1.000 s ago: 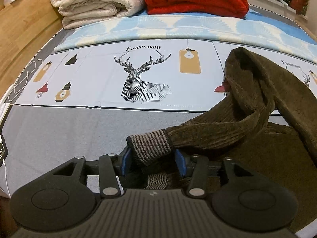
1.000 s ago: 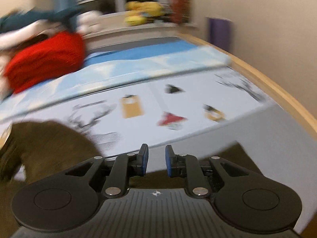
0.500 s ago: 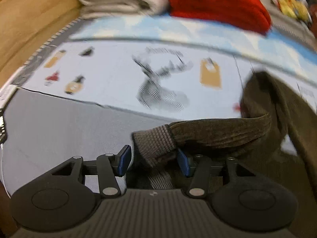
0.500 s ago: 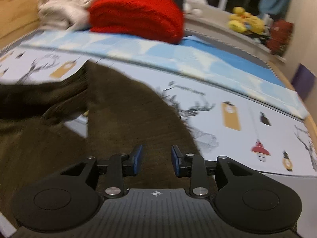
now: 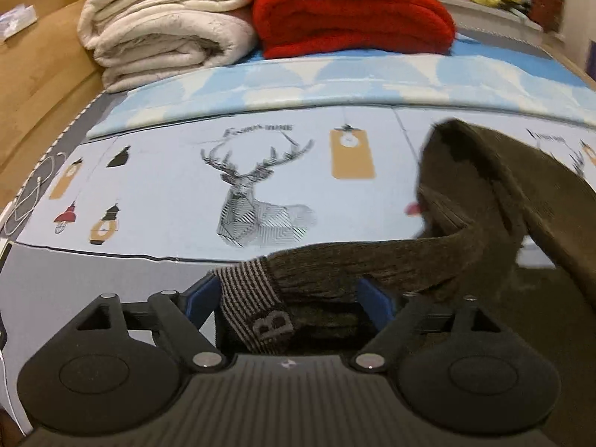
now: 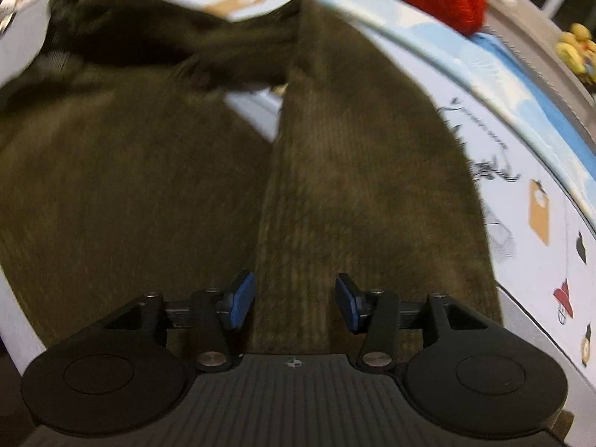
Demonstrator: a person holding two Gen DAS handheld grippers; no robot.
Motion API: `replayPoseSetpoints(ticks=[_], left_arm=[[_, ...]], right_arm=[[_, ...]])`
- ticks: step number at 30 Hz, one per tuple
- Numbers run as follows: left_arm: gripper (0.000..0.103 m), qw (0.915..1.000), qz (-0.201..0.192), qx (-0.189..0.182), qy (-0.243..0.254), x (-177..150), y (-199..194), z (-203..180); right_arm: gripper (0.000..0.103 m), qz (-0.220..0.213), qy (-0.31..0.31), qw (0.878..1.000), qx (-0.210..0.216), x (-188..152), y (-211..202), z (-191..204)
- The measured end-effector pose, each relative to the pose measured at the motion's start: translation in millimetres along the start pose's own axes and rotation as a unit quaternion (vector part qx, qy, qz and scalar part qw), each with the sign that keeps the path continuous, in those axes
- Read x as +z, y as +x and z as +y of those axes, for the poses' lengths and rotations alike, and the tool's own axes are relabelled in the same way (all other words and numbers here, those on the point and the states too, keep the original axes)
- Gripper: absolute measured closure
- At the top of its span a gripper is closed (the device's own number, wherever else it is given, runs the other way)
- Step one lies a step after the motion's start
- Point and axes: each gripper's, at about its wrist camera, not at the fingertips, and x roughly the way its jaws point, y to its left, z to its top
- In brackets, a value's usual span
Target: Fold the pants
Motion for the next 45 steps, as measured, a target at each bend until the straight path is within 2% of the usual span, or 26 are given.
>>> replayPoseSetpoints(ticks=[3,6,7,9,11,12,15,17,19,21,24,27,30,33,34,36,38,41,42,43,44,45], left_arm=[[0.014,0.9957,0.007,0.063,-0.068,9,16,25],[0.017,0.9804,0.034,0.122,-0.152,14,32,54],[0.019,0.9782,0.033,0.132,-0.157,16,34,58],[0.019,0.9796,0.013,0.138,-0.145,23,28,53],[0.019,0.9833,-0.011,0.123,-0.134,29,21,43],[0.019,0.9852,-0.019,0.114,-0.127,32,19,37],[0.019,0.9879,-0.027,0.095,-0.12,39,16,20],[0.019,0.9898,-0.03,0.072,-0.119,45,16,9],[0.019,0.9926,-0.032,0.043,-0.109,50,18,-10],[0.019,0.9955,-0.038,0.01,-0.086,53,20,-30],[0.019,0.9959,-0.04,-0.068,-0.044,58,25,-66],[0.019,0.9844,-0.018,-0.175,-0.004,58,33,-104],[0.019,0.9699,-0.003,-0.241,0.033,57,40,-143],[0.019,0.9541,0.02,-0.292,0.066,55,54,-178],[0.019,0.9515,0.027,-0.297,0.074,53,60,-187],[0.019,0.952,0.032,-0.291,0.088,53,74,-202],[0.019,0.9603,0.024,-0.267,0.077,59,89,-208],[0.019,0.9769,0.021,-0.21,0.031,73,110,-203],[0.02,0.9776,0.02,-0.208,0.023,76,113,-202],[0.02,0.9767,0.019,-0.213,0.019,78,114,-203],[0.02,0.9747,0.018,-0.222,0.02,79,113,-206],[0.02,0.972,0.015,-0.233,0.025,79,110,-210]], right_arm=[[0.05,0.013,-0.028,1.0,-0.002,-4,4,12],[0.05,0.019,-0.04,0.999,-0.02,-6,5,15],[0.051,0.018,-0.036,0.999,-0.025,-7,3,12],[0.052,0.013,-0.019,0.999,-0.026,-8,-1,3],[0.071,0.005,0.008,1.0,-0.018,-10,-7,-8],[0.089,-0.002,0.025,0.999,-0.02,-11,-12,-14],[0.091,-0.047,0.081,0.995,-0.033,-11,-38,-43],[0.092,-0.085,0.131,0.987,-0.049,-13,-63,-64],[0.092,-0.126,0.188,0.971,-0.076,-17,-97,-97],[0.092,-0.147,0.239,0.955,-0.092,-22,-122,-134],[0.092,-0.142,0.295,0.938,-0.115,-23,-149,-186],[0.092,-0.14,0.325,0.926,-0.13,-19,-173,-226],[0.092,-0.122,0.34,0.922,-0.14,-11,-185,-257],[0.092,-0.082,0.383,0.912,-0.122,-5,-186,-294],[0.092,-0.069,0.399,0.907,-0.118,-3,-187,-304],[0.092,-0.051,0.421,0.898,-0.117,-1,-180,-324],[0.092,-0.053,0.443,0.887,-0.123,6,-171,-346],[0.089,-0.106,0.468,0.864,-0.15,13,-140,-365],[0.08,-0.117,0.468,0.859,-0.173,14,-129,-367],[0.067,-0.127,0.475,0.843,-0.216,10,-116,-364],[0.06,-0.134,0.49,0.825,-0.246,4,-106,-361],[0.05,-0.145,0.511,0.808,-0.257,-7,-95,-354]])
